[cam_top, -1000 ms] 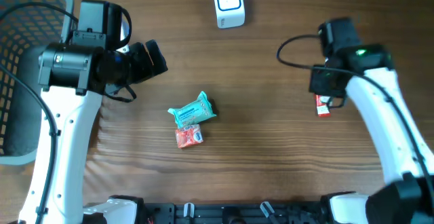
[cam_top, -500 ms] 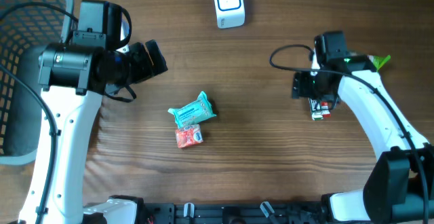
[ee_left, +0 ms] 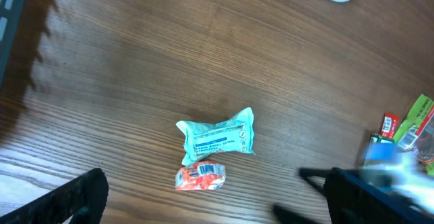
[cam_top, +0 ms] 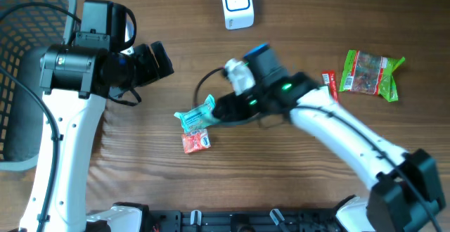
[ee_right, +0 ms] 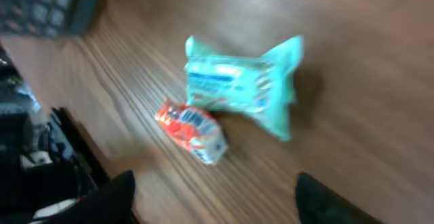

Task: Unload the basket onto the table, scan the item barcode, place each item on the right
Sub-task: 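Move the right gripper to the red Kleenex pack beside the teal wipes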

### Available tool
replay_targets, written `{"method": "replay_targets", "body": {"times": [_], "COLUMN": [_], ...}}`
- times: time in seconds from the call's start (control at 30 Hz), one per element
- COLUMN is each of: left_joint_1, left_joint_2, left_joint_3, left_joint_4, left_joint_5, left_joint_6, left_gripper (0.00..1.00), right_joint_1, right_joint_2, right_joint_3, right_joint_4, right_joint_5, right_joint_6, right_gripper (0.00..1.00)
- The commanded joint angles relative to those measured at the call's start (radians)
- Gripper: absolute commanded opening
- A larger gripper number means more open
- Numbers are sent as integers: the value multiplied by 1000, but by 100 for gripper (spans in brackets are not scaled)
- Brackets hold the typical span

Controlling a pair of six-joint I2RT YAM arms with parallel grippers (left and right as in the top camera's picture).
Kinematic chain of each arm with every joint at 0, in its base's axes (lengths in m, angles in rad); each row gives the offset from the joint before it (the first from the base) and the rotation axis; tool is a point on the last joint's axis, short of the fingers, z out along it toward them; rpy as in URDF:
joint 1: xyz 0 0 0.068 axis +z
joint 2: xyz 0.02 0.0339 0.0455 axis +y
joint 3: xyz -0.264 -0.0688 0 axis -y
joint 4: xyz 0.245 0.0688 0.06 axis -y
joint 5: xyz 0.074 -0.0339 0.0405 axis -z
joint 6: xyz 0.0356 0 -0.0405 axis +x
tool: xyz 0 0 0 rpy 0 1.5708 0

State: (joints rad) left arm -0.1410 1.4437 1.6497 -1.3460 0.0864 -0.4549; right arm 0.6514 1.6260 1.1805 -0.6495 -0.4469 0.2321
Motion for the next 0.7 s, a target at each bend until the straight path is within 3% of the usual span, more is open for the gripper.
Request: {"method": "replay_targets", "body": {"times": [0.0,0.07,0.2,0.33,0.6,0.67], "left_joint_1": [6,6,6,6,6,6], "left_joint_2": [-1,-1,-1,-1,-1,-1], "left_joint_3": [6,6,6,6,6,6], "left_joint_4": [0,0,0,0,0,0], "left_joint_5": [-6,-6,-6,-6,-6,-6], "left_joint_6": [-1,-1,-1,-1,-1,-1], "left_gripper": [100,100,100,100,100,100], "right_joint_1": [113,152,209,256,236,170], "right_joint_2": [76,106,166,225,237,229], "right_joint_3": [-10,-10,-10,-10,-9,-9], "right_joint_4": [6,16,58,115,104,50], "right_joint_5": [229,279,255,212,214,224], "right_joint_6": [296,397,521,537,470,409], "right_gripper": [94,100,100,98,62,59]}}
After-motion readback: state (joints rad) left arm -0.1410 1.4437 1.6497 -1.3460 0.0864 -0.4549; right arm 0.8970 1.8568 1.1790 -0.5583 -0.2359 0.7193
